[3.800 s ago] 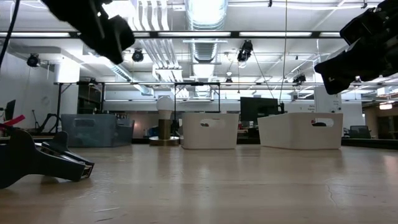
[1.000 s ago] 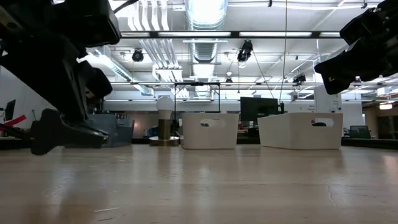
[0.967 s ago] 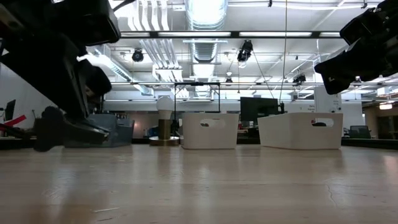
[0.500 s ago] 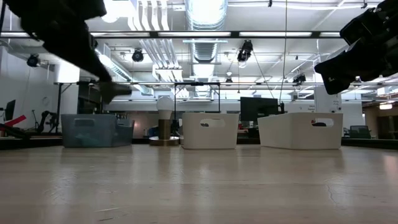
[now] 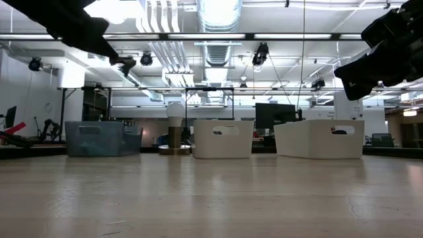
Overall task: Pick and place Stapler, Stapler remover, tape
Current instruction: Put the black staple remover into the black bin, then put the blue staple remover into the black bin
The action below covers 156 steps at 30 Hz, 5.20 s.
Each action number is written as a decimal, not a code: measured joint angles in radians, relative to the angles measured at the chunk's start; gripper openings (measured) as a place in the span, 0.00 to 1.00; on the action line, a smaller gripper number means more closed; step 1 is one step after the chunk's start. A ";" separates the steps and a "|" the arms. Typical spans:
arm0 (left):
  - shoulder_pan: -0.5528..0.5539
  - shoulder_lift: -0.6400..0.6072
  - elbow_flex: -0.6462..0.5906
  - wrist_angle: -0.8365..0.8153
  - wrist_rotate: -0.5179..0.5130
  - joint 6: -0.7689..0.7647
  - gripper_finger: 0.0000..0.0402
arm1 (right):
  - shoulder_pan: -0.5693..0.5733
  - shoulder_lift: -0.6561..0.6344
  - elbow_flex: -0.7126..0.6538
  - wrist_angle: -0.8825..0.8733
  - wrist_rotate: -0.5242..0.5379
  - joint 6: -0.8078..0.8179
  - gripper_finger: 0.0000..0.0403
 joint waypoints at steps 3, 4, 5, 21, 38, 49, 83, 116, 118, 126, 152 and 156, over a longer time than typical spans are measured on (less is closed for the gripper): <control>0.051 -0.013 -0.010 -0.044 -0.036 -0.040 0.02 | 0.000 0.000 0.000 0.000 0.000 0.000 0.02; 0.073 -0.016 -0.016 -0.059 -0.037 -0.052 0.02 | 0.000 0.000 0.000 0.000 0.000 0.000 0.02; 0.098 -0.019 -0.020 -0.073 -0.031 -0.063 0.02 | 0.000 0.000 0.000 0.000 0.000 0.000 0.02; 0.610 -0.019 -0.176 -0.045 0.276 -0.144 0.03 | 0.000 0.000 0.000 0.000 0.000 0.000 0.02; 0.751 -0.019 -0.259 0.229 0.462 0.062 0.05 | 0.000 0.000 0.000 0.000 0.000 0.000 0.02; 0.751 -0.019 -0.258 0.233 0.483 0.057 0.12 | 0.000 0.000 0.000 0.000 0.000 0.000 0.02; 0.331 -0.204 -0.172 0.284 0.990 0.131 0.50 | 0.000 0.000 0.000 0.000 0.000 0.000 0.02; -0.405 0.183 -0.175 0.324 1.218 -0.847 0.50 | 0.000 0.000 0.000 0.000 0.000 0.000 0.02; -0.405 0.212 -0.175 0.345 1.239 -0.849 0.50 | 0.000 0.000 0.000 0.000 0.000 0.000 0.02; -0.405 0.264 -0.175 0.359 1.278 -0.841 0.49 | 0.000 0.000 0.000 0.000 0.000 0.000 0.02; -0.398 0.240 -0.175 0.369 1.214 -0.739 0.07 | 0.000 0.000 0.000 0.000 0.000 0.000 0.02; -0.393 0.240 -0.175 0.371 1.181 -0.691 0.02 | 0.000 0.000 0.000 0.000 0.000 0.000 0.02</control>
